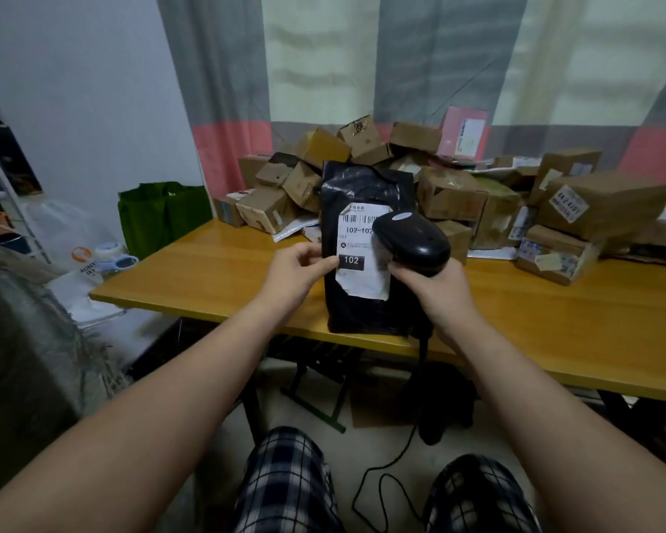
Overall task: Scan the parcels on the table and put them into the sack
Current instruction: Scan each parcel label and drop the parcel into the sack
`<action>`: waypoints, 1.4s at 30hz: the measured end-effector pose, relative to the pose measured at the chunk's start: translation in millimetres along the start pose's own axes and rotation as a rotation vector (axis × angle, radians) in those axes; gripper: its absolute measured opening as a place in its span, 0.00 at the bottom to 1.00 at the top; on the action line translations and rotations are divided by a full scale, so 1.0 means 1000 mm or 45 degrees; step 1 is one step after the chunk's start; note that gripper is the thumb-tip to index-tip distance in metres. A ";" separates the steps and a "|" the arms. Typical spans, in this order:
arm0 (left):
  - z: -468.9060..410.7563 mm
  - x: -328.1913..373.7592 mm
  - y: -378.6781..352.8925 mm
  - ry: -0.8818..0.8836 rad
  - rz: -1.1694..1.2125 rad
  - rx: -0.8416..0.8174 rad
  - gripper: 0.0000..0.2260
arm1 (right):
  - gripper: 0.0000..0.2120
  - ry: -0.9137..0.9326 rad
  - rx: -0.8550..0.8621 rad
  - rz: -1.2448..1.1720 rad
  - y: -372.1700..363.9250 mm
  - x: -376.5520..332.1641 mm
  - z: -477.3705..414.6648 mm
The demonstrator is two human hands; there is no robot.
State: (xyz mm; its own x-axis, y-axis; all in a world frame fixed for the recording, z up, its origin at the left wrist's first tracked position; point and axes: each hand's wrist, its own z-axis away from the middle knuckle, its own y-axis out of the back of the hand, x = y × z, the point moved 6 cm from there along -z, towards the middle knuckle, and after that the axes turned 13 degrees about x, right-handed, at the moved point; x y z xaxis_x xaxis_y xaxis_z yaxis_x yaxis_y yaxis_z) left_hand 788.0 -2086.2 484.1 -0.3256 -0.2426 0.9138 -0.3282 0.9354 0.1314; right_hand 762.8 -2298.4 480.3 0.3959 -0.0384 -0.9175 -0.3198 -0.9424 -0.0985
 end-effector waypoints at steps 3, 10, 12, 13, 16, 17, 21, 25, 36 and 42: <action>-0.001 -0.005 0.000 -0.016 -0.023 0.079 0.02 | 0.20 0.038 0.035 0.050 -0.003 -0.004 0.002; -0.008 -0.009 -0.001 -0.062 -0.054 0.150 0.08 | 0.08 0.076 0.135 0.122 -0.004 -0.011 0.023; -0.008 -0.010 -0.001 -0.073 -0.081 0.154 0.09 | 0.09 0.112 0.125 0.152 -0.004 -0.014 0.027; -0.007 -0.010 -0.002 -0.082 -0.092 0.157 0.09 | 0.09 0.128 0.133 0.167 -0.004 -0.015 0.028; -0.006 -0.008 -0.002 -0.107 -0.112 0.175 0.09 | 0.07 0.155 0.157 0.233 -0.004 -0.017 0.031; -0.006 -0.008 -0.002 -0.107 -0.118 0.181 0.10 | 0.07 0.162 0.168 0.254 -0.004 -0.017 0.031; -0.007 -0.008 -0.002 -0.105 -0.144 0.176 0.10 | 0.06 0.172 0.181 0.279 -0.001 -0.018 0.033; -0.008 -0.009 -0.002 -0.104 -0.151 0.178 0.09 | 0.07 0.188 0.168 0.276 0.000 -0.020 0.034; -0.006 -0.012 0.000 -0.124 -0.139 0.179 0.07 | 0.04 0.152 0.120 0.201 -0.002 -0.019 0.039; 0.022 0.005 0.042 -0.203 -0.126 0.249 0.03 | 0.11 0.114 -0.100 0.039 -0.030 -0.021 0.059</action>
State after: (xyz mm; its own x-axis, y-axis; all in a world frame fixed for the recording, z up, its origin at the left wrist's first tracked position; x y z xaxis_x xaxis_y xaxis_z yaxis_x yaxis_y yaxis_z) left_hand 753.1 -2054.2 485.5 -0.4135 -0.3826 0.8262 -0.5255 0.8413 0.1266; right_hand 713.6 -2249.6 479.4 0.4632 -0.0934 -0.8813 -0.2660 -0.9632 -0.0378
